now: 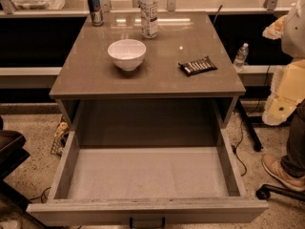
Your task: Close top drawer
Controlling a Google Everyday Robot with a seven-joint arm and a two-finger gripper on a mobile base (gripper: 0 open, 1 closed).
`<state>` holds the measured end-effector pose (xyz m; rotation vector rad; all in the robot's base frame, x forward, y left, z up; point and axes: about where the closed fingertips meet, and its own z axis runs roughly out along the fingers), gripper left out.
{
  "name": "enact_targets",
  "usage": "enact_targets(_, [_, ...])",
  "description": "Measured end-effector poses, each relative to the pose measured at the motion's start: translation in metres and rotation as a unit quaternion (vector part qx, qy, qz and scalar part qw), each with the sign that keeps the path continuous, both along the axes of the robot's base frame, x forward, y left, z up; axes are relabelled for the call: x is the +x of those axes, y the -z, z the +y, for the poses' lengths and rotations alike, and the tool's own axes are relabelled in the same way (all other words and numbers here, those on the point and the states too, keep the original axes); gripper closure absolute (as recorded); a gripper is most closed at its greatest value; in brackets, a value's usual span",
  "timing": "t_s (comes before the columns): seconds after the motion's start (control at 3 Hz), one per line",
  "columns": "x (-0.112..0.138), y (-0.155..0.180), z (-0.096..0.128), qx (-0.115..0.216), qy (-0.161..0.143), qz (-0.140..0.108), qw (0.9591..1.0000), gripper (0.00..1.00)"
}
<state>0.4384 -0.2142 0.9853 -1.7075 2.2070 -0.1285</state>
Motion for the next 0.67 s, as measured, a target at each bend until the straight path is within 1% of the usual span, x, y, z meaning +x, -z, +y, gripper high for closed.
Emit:
enact_targets(0.33, [0.0,0.0,0.0,0.0,0.0,0.0,1.0,0.0])
enact_targets(0.67, [-0.005,0.014,-0.001,0.012,0.002,-0.002,0.9999,0.0])
